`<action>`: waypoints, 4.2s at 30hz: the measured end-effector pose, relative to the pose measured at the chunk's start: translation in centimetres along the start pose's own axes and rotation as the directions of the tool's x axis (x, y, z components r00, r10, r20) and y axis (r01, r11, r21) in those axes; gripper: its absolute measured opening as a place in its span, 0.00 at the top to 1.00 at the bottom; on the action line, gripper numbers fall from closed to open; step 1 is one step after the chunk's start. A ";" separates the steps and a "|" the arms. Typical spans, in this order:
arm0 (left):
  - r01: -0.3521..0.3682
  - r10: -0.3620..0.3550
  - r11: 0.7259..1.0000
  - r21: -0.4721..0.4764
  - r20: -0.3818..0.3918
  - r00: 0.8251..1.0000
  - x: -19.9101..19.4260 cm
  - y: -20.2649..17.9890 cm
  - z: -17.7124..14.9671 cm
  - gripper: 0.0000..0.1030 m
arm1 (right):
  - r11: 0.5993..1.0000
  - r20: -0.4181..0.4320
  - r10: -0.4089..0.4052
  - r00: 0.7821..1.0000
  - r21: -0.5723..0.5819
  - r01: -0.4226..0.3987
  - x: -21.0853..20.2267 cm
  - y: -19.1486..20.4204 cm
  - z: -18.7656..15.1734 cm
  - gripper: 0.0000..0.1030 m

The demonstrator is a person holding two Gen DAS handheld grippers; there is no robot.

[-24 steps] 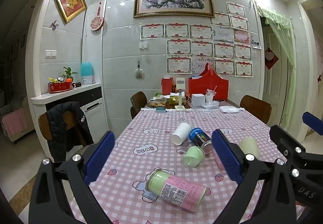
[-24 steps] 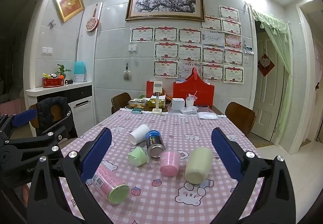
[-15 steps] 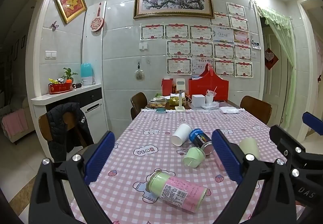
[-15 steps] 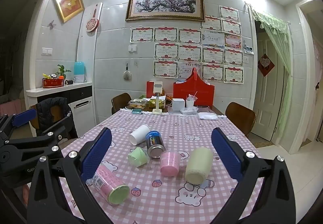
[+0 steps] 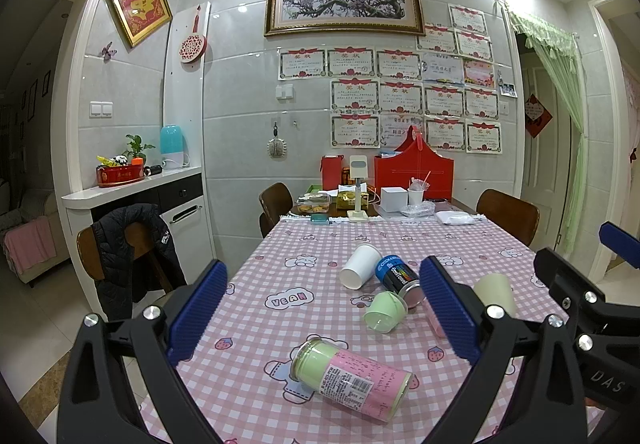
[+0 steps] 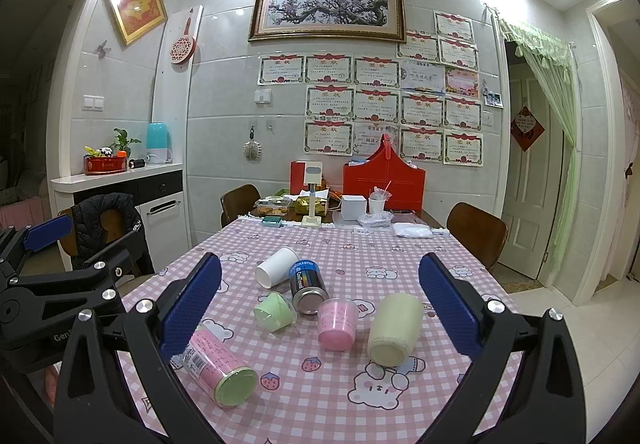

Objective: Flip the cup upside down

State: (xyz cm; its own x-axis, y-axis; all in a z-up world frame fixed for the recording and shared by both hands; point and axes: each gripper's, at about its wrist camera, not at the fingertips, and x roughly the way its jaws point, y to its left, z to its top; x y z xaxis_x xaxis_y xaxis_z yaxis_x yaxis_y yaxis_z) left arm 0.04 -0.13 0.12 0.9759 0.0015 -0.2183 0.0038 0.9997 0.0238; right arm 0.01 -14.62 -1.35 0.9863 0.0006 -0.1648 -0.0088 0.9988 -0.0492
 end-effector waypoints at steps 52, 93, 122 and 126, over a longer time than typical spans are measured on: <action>-0.013 0.015 1.000 0.023 -0.067 0.998 3.7 -0.9 -1.8 0.08 | 0.999 -0.049 0.021 0.999 0.028 -0.019 3.2 -1.1 -2.0 0.07; 0.077 -0.027 0.992 0.096 -0.445 0.895 21.6 -6.4 -3.8 0.08 | 0.995 -0.253 0.066 0.965 0.085 -0.045 16.2 -6.1 -4.3 0.07; 0.237 -0.132 0.971 0.032 -0.752 0.646 32.2 -10.2 -7.9 0.08 | 0.993 -0.376 0.057 0.925 0.118 -0.013 21.7 -10.2 -5.8 0.07; 0.240 -0.177 0.971 -0.022 -0.741 0.648 31.3 -10.4 -6.9 0.08 | 0.993 -0.372 0.051 0.927 0.122 -0.005 21.3 -10.5 -5.8 0.07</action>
State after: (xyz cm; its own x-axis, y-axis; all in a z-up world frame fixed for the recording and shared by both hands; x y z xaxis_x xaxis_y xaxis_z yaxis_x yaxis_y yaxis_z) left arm 29.06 -10.32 -13.71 0.4701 -0.1583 -0.8683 0.2329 0.9712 -0.0509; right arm 20.14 -25.36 -10.02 0.8524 0.0325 -0.5218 0.0061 0.9974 0.0722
